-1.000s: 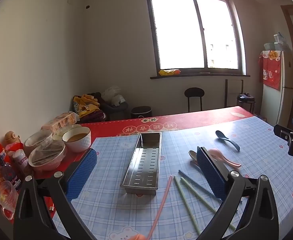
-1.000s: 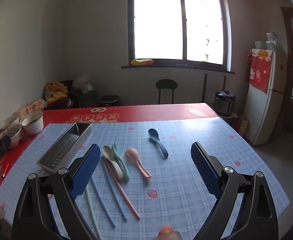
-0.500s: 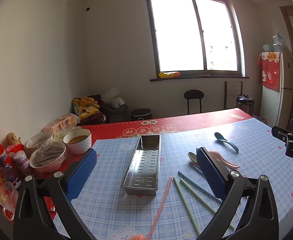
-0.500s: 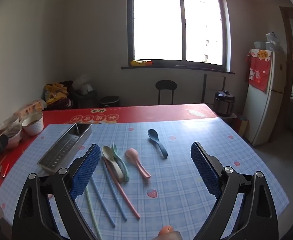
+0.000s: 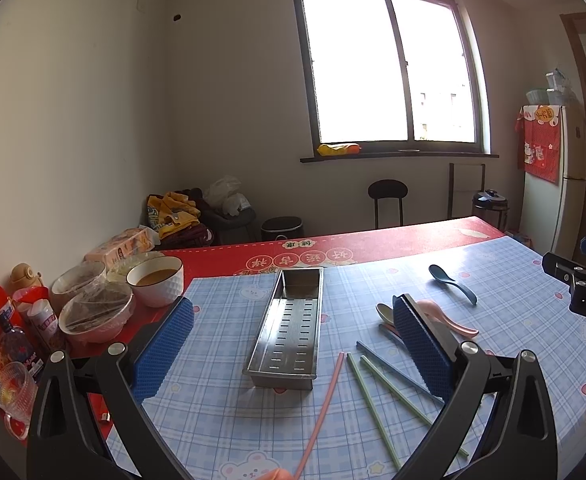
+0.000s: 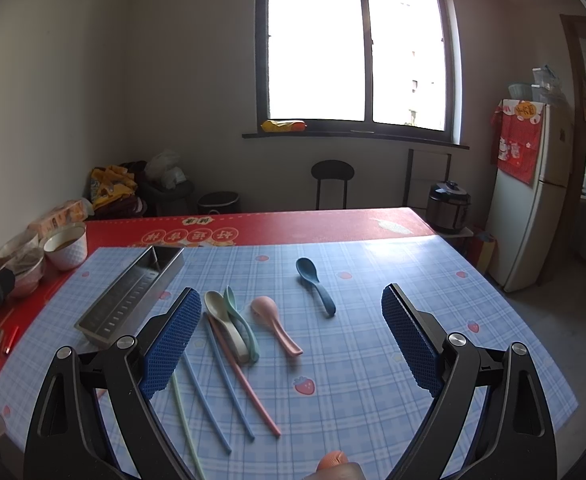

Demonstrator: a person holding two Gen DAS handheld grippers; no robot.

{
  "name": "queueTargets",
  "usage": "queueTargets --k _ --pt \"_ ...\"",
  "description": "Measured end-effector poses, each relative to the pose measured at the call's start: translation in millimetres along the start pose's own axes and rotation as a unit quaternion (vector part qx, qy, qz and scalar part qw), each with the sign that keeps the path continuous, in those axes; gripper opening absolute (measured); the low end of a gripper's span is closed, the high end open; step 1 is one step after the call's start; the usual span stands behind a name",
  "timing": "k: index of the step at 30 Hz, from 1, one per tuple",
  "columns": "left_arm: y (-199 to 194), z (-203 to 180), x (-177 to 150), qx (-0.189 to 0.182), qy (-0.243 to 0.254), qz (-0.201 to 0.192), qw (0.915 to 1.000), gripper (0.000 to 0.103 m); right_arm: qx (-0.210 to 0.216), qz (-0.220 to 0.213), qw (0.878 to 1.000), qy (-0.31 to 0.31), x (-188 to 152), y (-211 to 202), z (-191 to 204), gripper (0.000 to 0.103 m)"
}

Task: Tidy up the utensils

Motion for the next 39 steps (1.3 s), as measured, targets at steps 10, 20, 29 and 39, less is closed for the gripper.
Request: queueTargets --k 10,20,29,39 --pt "-2 0 1 -0.001 -0.001 -0.002 1.0000 0.098 -0.001 0.000 1.000 0.000 0 0 0 0.089" --pt "-2 2 1 -0.001 -0.001 -0.001 1.0000 0.098 -0.001 0.001 1.000 0.000 -1 0 0 0.089" --pt "0 1 1 -0.003 -0.001 0.001 1.0000 0.098 -0.002 0.004 1.000 0.000 -3 5 -1 0.089" --pt "4 -1 1 -0.005 0.000 0.006 1.0000 0.098 -0.001 0.009 1.000 0.001 -5 9 -2 0.089"
Point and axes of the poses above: each gripper's, at about its wrist camera, not at the fingertips, and y roughly the way its jaws point, z to its left, x to its top, the point moved 10 cm from there along y, roughly the way its jaws point, and after that the axes turned 1 degree about x, right-handed, at the moved point
